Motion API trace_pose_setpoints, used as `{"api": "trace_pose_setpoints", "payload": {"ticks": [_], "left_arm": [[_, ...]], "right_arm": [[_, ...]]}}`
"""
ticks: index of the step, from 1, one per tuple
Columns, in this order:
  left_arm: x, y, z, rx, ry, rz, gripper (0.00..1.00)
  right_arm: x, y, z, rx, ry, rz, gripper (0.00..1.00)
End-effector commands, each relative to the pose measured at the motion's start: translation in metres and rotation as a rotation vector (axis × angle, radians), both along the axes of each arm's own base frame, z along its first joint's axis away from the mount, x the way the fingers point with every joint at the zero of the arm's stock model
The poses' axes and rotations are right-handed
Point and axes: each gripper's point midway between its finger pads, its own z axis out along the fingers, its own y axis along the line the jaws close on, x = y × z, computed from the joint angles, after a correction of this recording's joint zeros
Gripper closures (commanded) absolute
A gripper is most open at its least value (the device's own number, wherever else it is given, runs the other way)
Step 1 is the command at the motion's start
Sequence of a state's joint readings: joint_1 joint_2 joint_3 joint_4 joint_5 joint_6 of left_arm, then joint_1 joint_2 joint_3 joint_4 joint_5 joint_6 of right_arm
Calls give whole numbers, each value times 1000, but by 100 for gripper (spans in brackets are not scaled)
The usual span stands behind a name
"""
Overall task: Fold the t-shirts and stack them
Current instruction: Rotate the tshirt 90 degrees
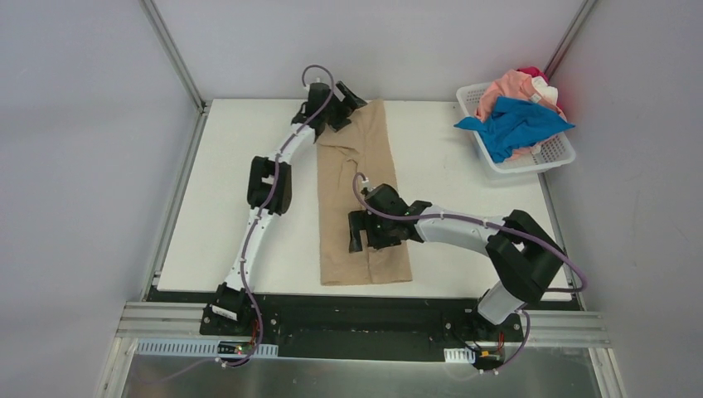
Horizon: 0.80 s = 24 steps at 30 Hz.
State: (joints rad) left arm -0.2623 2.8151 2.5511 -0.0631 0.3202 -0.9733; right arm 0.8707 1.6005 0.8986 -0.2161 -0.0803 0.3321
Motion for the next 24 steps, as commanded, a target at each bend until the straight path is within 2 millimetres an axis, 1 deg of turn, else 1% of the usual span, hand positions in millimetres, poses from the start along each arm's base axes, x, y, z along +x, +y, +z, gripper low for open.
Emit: {"api": "trace_pose_setpoints", "payload": {"ticks": [1, 2, 4, 6, 7, 8, 10, 11, 13, 15, 17, 18, 19, 21, 22, 24], "left_arm": [[12, -34, -35, -88, -47, 89, 1], [15, -38, -34, -105, -68, 94, 1], [19, -38, -35, -125, -85, 125, 1], [22, -33, -37, -107, -90, 154, 1], [24, -31, -34, -99, -97, 162, 1], [24, -30, -29, -95, -109, 160, 1], [26, -30, -2, -67, -159, 141, 1], [26, -28, 15, -52, -175, 135, 1], [24, -19, 51, 31, -223, 118, 1], [20, -6, 95, 93, -280, 122, 1], [10, 4, 150, 131, -360, 110, 1], [3, 7, 174, 151, -400, 92, 1], [-6, 9, 205, 169, -453, 65, 1], [-28, 14, 252, 225, -525, 32, 1], [-40, 19, 273, 249, -546, 26, 1], [-68, 30, 301, 298, -555, 9, 1]], "right_arm": [[-43, 37, -18, 78, 223, 144, 9], [-44, 46, -20, 81, 232, 166, 9], [-44, 60, -17, 91, 215, 204, 10], [-38, 62, -16, 77, 180, 189, 10], [-34, 60, -14, 63, 161, 176, 10], [-29, 56, -11, 43, 133, 160, 10], [-15, 47, 0, 5, 58, 111, 9], [-11, 45, 10, 7, 30, 99, 8], [-6, 42, 31, 43, -24, 75, 7], [-5, 40, 54, 98, -69, 53, 5], [-8, 35, 73, 150, -99, 28, 3], [-9, 31, 81, 169, -115, 11, 2], [-9, 25, 86, 181, -128, -19, 1], [-14, 13, 93, 203, -134, -64, 1], [-12, 3, 94, 193, -154, -109, 1], [-13, -16, 93, 191, -169, -187, 1]]}}
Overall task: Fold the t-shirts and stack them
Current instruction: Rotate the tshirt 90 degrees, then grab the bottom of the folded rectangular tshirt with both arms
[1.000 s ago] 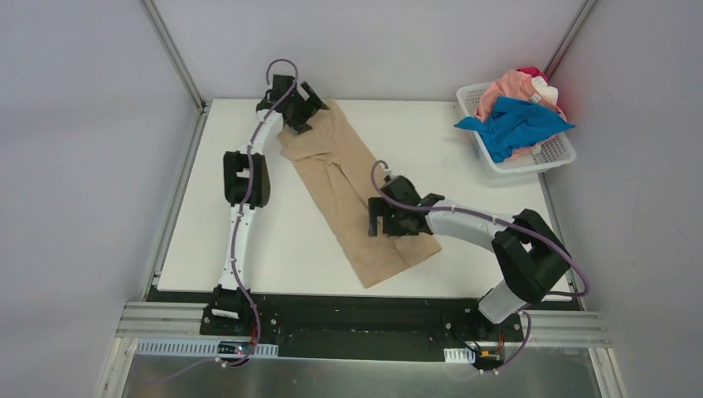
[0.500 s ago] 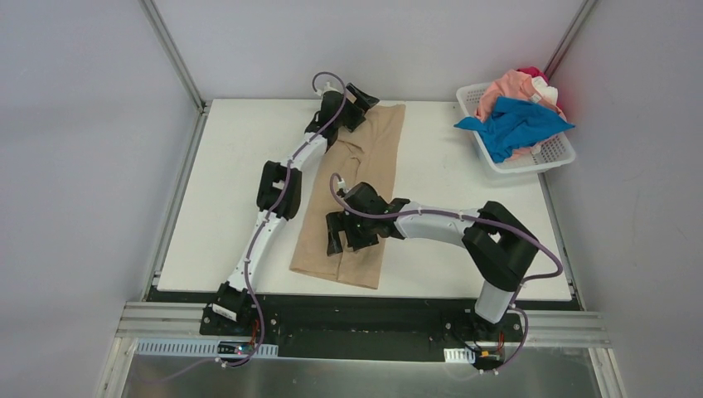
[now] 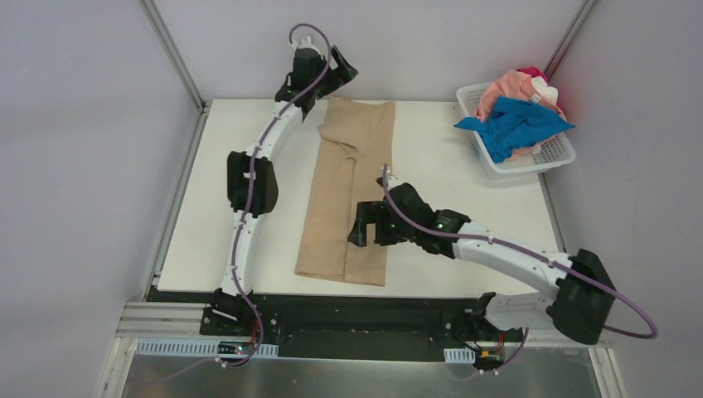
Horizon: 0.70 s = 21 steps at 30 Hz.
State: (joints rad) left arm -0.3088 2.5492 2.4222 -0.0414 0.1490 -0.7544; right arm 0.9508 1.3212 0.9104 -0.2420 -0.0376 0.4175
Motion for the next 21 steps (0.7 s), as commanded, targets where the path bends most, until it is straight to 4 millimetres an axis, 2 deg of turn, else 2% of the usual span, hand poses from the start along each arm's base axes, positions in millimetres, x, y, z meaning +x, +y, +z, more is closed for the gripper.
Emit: {"api": "trace_pose_setpoints", "payload": {"ticks": [1, 2, 4, 5, 8, 11, 13, 16, 21], "left_arm": [[-75, 33, 184, 140, -263, -45, 1], [-95, 40, 190, 163, -249, -51, 1], [-137, 58, 176, 204, -167, -41, 1], [-162, 69, 162, 214, -116, -24, 1], [-235, 98, 96, 191, 69, 63, 1], [-311, 106, 30, 186, 216, 51, 1], [-353, 110, -3, 153, 294, 51, 1], [-400, 118, -40, 131, 374, 54, 2], [-477, 108, -101, 94, 580, -63, 3]], "right_arm": [[1, -43, -3, -2, -4, -208, 1], [-2, -51, -6, 6, 6, -243, 1], [-9, -65, -15, 22, 26, -283, 1], [-13, -69, -17, 34, 37, -284, 1], [-26, -70, -26, 76, 77, -251, 1], [-45, -64, -33, 95, 146, -170, 1], [-59, -58, -40, 92, 203, -97, 1], [-80, -53, -51, 58, 278, -3, 1], [-101, -59, -72, -82, 300, 84, 9]]}}
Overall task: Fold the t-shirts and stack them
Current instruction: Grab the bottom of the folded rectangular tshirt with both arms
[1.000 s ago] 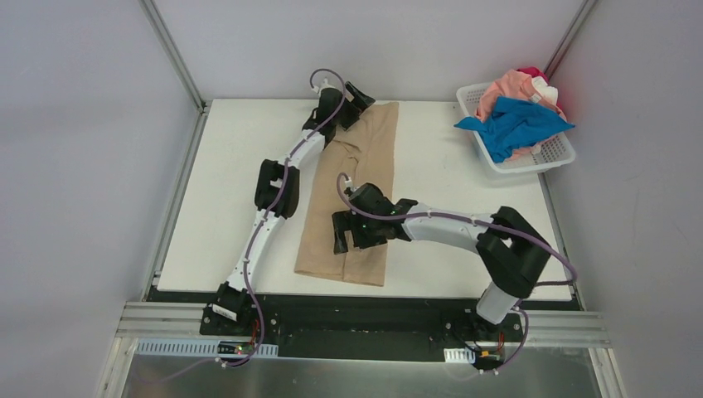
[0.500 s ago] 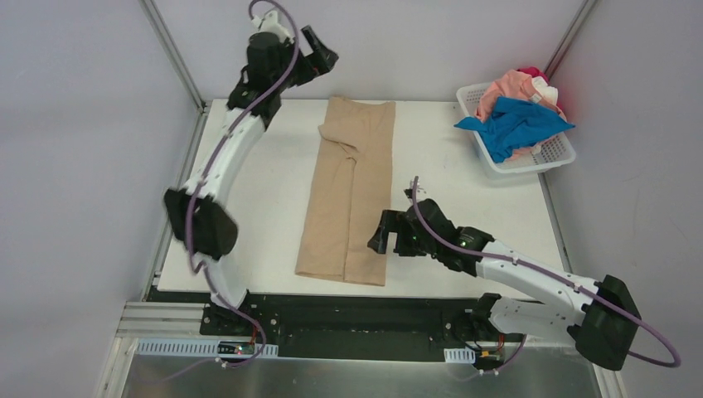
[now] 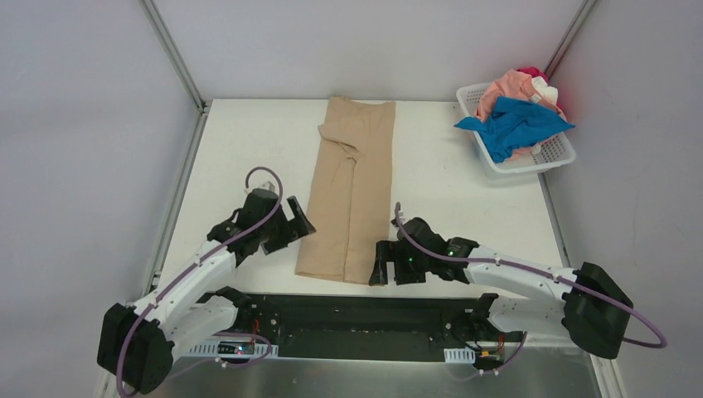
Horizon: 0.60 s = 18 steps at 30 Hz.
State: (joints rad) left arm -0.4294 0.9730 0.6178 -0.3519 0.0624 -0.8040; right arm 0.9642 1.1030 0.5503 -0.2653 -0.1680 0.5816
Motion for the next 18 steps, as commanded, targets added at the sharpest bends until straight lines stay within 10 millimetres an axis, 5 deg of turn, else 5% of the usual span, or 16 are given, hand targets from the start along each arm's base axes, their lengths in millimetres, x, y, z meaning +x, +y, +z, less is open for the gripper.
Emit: {"api": "trace_pose_setpoints", "payload": {"ticks": [1, 9, 14, 18], "left_arm": [[-52, -13, -22, -115, 118, -14, 3], [-88, -14, -66, -73, 282, -74, 16], [-99, -10, -86, -15, 373, -87, 44], [-99, -8, -91, 18, 387, -84, 80]], "right_arm": [[-21, 1, -6, -61, 30, 118, 9], [-7, 6, -25, -89, -27, 87, 24], [-7, 8, -41, -107, -4, 87, 40], [-7, 5, -49, -132, 1, 82, 66]]}}
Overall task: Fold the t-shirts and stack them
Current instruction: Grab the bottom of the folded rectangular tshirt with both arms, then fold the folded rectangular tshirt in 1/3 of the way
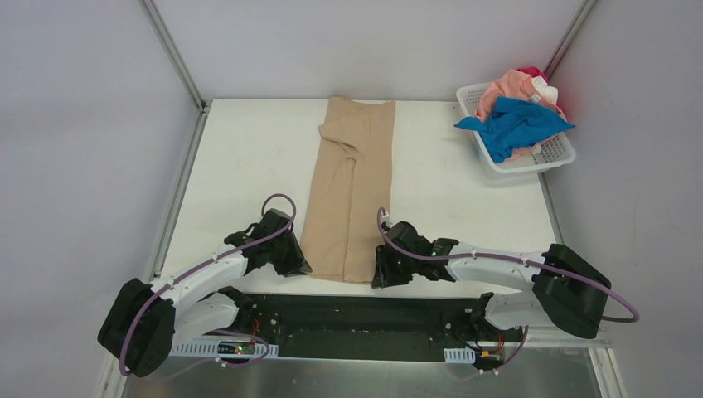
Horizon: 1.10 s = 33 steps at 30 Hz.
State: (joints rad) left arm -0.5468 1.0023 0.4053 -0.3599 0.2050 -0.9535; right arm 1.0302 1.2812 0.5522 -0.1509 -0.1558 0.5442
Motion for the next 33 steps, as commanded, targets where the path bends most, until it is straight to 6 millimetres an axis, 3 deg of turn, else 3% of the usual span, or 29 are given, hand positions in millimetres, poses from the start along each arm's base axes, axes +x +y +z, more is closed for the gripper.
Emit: {"api": "trace_pose_setpoints", "payload": {"ticks": [1, 2, 9, 12, 16, 19, 23, 32, 33], "left_arm": [[-13, 11, -15, 79, 56, -19, 91], [-14, 10, -14, 73, 59, -22, 100], [-44, -4, -13, -34, 113, -61, 100], [-46, -14, 1, -101, 69, -67, 100], [-30, -23, 31, -167, -70, -85, 100], [-9, -30, 52, -186, -189, -95, 100], [22, -42, 74, -179, -299, -103, 100], [135, -39, 129, 11, -501, 40, 100], [146, -39, 125, 24, -485, 44, 100]], "right_arm": [[2, -11, -18, -76, -9, -11, 74], [1, -12, -18, -78, -9, -10, 82], [-21, -17, -3, -21, 56, 44, 100], [-29, -16, 9, 33, 69, 61, 100], [-26, -5, 31, 135, 22, 81, 100], [-7, 1, 49, 170, -40, 55, 100], [39, 3, 68, 174, -125, -57, 100], [147, 16, 119, 229, -361, -264, 100], [161, 14, 124, 221, -383, -296, 100]]}}
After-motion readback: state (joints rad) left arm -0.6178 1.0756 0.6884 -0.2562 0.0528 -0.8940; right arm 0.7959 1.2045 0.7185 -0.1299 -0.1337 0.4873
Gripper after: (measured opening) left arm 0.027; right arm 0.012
